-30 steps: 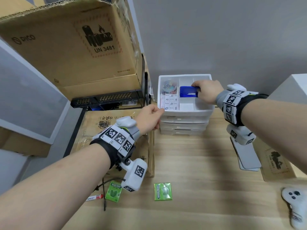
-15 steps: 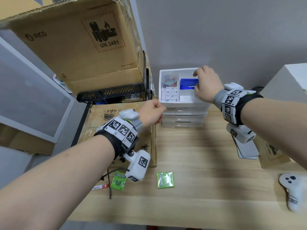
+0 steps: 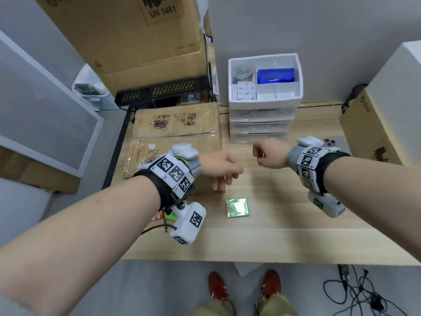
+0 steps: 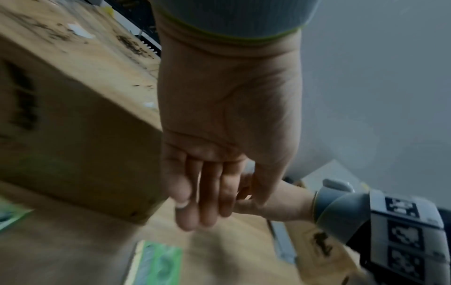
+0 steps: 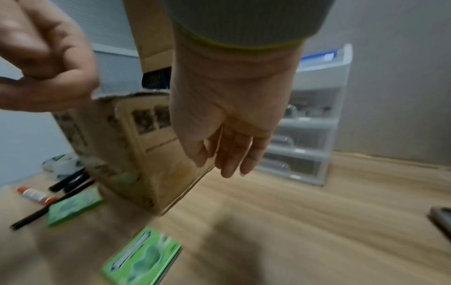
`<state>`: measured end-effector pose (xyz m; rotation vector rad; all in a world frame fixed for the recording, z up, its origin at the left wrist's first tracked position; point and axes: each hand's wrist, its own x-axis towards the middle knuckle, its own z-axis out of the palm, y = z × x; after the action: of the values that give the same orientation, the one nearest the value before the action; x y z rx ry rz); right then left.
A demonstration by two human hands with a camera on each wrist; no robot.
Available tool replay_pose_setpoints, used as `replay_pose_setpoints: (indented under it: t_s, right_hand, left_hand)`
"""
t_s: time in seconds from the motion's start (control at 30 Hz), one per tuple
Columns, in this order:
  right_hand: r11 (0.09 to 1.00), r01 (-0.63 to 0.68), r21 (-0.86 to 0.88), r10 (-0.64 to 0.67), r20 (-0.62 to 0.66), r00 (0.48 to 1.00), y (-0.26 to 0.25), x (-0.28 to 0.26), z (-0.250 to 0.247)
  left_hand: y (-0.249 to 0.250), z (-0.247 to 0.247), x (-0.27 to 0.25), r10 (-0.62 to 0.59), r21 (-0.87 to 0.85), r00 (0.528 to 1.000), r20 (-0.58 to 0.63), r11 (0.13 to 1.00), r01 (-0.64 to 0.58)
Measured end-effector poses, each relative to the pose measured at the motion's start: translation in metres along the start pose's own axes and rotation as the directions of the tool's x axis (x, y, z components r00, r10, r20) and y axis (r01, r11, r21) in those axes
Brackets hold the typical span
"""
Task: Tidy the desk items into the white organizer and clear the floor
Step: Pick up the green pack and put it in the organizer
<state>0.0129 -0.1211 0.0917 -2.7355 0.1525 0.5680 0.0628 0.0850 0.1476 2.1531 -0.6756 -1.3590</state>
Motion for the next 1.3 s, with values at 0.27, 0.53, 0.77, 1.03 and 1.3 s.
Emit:
replay_pose_setpoints:
  t_s: [0.27,0.53,0.77,1.03,1.3]
  right_hand:
    - [0.999,-0.011,-0.049,0.02,0.2,0.98,-0.034,0.003,0.138]
    - [0.995,-0.042,-0.091,0.055,0.147,0.988,-0.039,-0.004,0.184]
    - [0.983,-0.146,0.112,0.107,0.301,0.948,-0.039,-0.01,0.181]
    - [0.561,-0.382,0.734,0.153,0.361,0.92,-0.035,0.003,0.185]
    - [0.52,-0.377,0.766,0.141,0.359,0.923,0.005,-0.026,0.159]
  left_hand:
    - [-0.15,0.042,-0.015,-0.445,0.441,0.89,-0.096,0.783,0.439]
    - [-0.222,0.069,0.017,-0.419,0.26,0.682,-0.599,0.703,0.661]
    - [-0.233,0.08,0.05,-0.464,0.227,0.689,-0.556,0.713,0.663]
    - [-0.194,0.104,0.045,-0.3,0.127,0.883,-0.362,0.922,0.365]
    - [-0.123,0.125,0.077,-0.178,-0.404,0.983,-0.046,0.903,0.145]
